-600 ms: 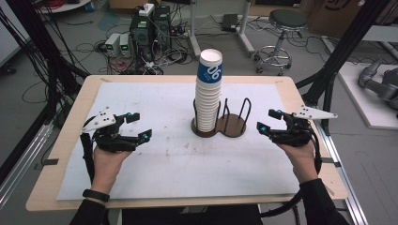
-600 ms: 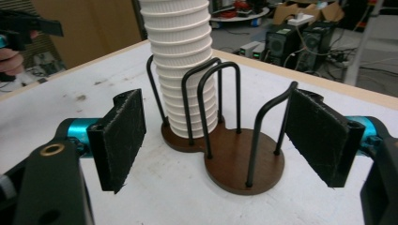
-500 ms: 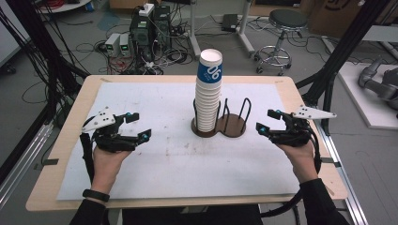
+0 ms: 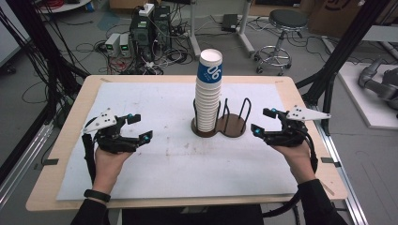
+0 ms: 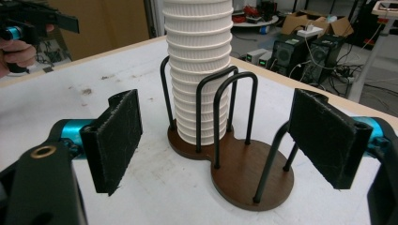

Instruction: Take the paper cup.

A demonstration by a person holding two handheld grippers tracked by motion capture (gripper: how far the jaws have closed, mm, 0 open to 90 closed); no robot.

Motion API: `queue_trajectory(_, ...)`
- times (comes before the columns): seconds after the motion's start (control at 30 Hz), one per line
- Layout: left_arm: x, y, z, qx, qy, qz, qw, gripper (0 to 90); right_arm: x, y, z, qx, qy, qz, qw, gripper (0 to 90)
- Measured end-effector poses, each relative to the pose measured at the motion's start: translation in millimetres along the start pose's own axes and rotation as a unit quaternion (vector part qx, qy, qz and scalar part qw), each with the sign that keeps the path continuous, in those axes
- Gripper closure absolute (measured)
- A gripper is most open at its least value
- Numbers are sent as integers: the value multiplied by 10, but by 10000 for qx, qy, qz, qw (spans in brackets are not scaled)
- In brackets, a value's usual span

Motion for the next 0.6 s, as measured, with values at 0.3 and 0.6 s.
queue_trajectory(0.3,-13,-29,-15,-154,-104,55,9998,167,227,98,-62,-156,-22,85,9998,157)
queue_trajectory(0.6,1,-23,-5,-175,-174,61,9997,167,464,169,-37,-109,47,124,9999,145)
Point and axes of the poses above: each handheld gripper's, and its own axes: x roughly forward along the jaws, y roughly out of its top, z roughly to its right, the point moved 4 cm from there along x, roughly forward along the jaws, and after that the axes turned 6 degrees about z, right-handed, at the moved point
